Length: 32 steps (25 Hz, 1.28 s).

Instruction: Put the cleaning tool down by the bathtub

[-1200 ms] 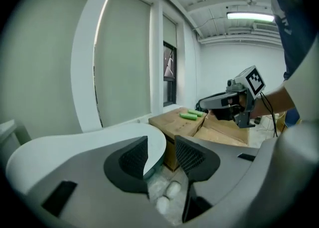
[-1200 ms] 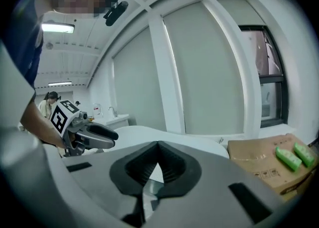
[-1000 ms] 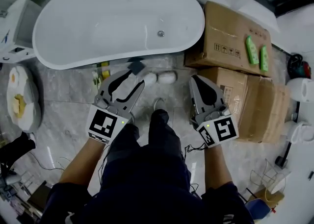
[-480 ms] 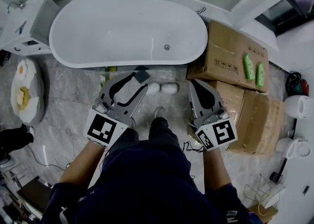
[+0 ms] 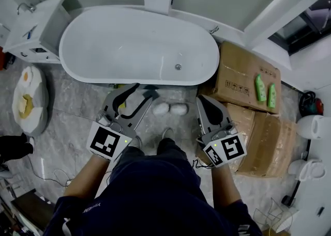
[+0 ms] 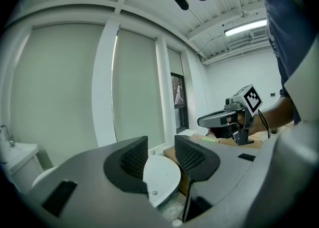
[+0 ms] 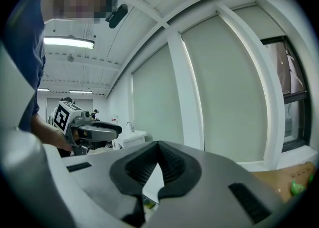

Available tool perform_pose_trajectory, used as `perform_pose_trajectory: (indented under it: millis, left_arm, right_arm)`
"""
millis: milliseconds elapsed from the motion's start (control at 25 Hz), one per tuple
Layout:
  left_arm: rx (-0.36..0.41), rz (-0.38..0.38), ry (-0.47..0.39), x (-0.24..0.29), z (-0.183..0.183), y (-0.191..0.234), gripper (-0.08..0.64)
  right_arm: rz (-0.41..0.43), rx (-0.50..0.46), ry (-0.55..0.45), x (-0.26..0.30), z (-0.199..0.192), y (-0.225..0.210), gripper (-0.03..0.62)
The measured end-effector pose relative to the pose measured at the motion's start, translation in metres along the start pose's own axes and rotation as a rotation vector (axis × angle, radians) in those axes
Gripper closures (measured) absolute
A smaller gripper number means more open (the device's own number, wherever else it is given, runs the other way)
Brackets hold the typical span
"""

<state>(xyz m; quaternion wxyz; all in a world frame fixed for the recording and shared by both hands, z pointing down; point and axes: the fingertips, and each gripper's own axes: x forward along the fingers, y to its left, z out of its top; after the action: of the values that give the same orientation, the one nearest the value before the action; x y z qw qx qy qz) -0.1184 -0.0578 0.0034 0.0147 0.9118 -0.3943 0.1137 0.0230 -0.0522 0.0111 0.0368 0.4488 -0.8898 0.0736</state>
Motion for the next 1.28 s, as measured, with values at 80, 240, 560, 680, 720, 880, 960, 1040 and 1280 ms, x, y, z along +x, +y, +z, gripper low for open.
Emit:
perform_pose_trajectory:
  millis: [80, 240, 560, 680, 720, 880, 960, 1040, 1280]
  left_arm:
    - [0.003, 0.007, 0.003, 0.001, 0.000, 0.005, 0.376]
    - [0.004, 0.013, -0.001, 0.005, 0.003, 0.011, 0.376]
    - [-0.006, 0.013, -0.005, 0.009, 0.005, 0.017, 0.377]
    - [-0.001, 0.013, -0.014, 0.009, 0.006, 0.015, 0.396]
    - [0.001, 0.013, -0.018, 0.009, 0.006, 0.015, 0.408]
    - [0.009, 0.016, -0.027, 0.010, 0.007, 0.013, 0.443]
    - [0.008, 0.019, -0.032, 0.010, 0.008, 0.012, 0.454]
    - [0.003, 0.024, -0.035, 0.010, 0.008, 0.012, 0.465]
    - [-0.008, 0.032, -0.037, 0.012, 0.010, 0.009, 0.497]
  right_arm:
    - [0.008, 0.005, -0.004, 0.005, 0.003, 0.000, 0.589]
    - [0.025, 0.000, -0.004, 0.015, 0.007, 0.000, 0.589]
    - [0.047, -0.008, -0.003, 0.029, 0.011, 0.002, 0.589]
    - [0.050, -0.012, -0.006, 0.030, 0.012, 0.003, 0.589]
    - [0.051, -0.013, -0.007, 0.031, 0.013, 0.003, 0.589]
    - [0.061, -0.018, -0.009, 0.033, 0.014, 0.006, 0.589]
    - [0.067, -0.017, -0.009, 0.034, 0.013, 0.008, 0.589]
    - [0.071, -0.017, -0.009, 0.035, 0.013, 0.009, 0.589]
    - [0.081, -0.021, -0.016, 0.035, 0.018, 0.008, 0.589]
